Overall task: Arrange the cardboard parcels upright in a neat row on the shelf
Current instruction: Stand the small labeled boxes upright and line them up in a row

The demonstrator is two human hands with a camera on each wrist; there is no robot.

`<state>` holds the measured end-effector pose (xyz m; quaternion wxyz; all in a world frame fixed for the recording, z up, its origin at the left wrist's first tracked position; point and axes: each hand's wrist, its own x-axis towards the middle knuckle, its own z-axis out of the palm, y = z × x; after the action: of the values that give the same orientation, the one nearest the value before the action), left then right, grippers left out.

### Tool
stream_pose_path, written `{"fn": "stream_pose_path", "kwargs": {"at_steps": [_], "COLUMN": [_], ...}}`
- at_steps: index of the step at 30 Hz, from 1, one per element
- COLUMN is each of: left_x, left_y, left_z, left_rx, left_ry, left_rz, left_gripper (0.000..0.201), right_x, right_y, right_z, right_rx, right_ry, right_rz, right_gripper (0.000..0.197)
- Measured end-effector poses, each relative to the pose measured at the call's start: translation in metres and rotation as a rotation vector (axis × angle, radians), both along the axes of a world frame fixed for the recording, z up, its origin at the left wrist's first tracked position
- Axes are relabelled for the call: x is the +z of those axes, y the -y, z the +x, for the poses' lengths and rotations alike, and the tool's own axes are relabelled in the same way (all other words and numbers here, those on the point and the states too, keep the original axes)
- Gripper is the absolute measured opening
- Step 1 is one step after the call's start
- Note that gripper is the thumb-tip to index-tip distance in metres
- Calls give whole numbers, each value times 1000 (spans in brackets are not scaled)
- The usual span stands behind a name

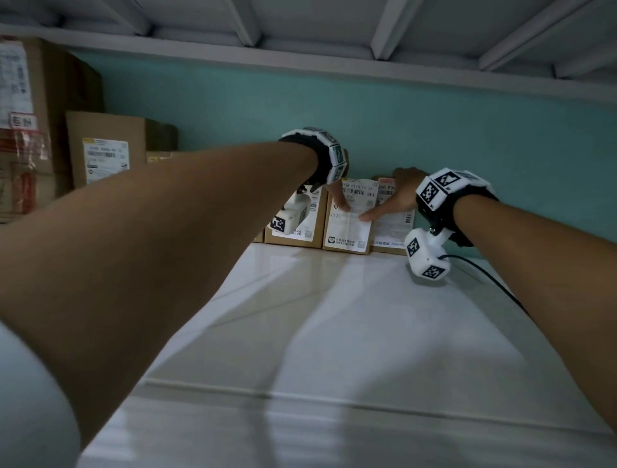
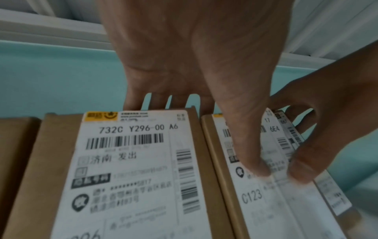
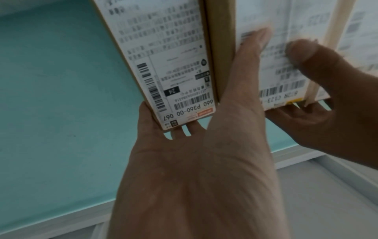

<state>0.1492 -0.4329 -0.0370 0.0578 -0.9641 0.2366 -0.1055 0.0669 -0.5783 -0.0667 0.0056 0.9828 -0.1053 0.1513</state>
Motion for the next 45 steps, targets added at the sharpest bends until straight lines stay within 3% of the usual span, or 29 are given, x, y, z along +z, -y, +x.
{"fn": "stream_pose_path", "kwargs": {"at_steps": [3,5,8,11,15,17,19,24,28,31,33,36,45], "left_x": [0,-2,-5,0,17,22,23,9,4,11,16,18,20], "left_y": [1,0,-6,-27,-74,-98,-122,-164,-172,-175,-174,-175,-178], "left_z": [1,0,-6,-14,-28,-30,-25,-9,1,1,0,7,15], "left_rx": [-30,-44,-40,-47,4,64,107,177,168,173,142,121,81], "left_ry": [2,28,55,62,121,120,138,180,216,153,195,218,174], "left_rz": [44,35,9,-22,4,24,49,146,121,97,139,107,14], "left_gripper": [98,99,113,115,120,126,117,110,77,53,47,67,69], "right_x": [2,3,2,4,11,15,17,20,19,23,27,28,26], "right_y": [2,3,-7,-15,-31,-46,-67,-111,-135,-147,-150,-149,-168], "right_z": [10,15,3,-7,-9,-5,0,21,28,36,41,48,41], "right_rx": [-2,-10,-12,-4,-113,-54,26,182,194,204,175,164,88], "right_ry": [-16,-30,-38,-39,-36,-32,-29,-10,49,89,82,117,103], "right_rz": [-6,-5,-63,-120,-172,-143,-147,-162,-162,-196,-201,-227,-171], "right_gripper": [117,122,123,105,140,145,153,125,90,65,51,50,63]}}
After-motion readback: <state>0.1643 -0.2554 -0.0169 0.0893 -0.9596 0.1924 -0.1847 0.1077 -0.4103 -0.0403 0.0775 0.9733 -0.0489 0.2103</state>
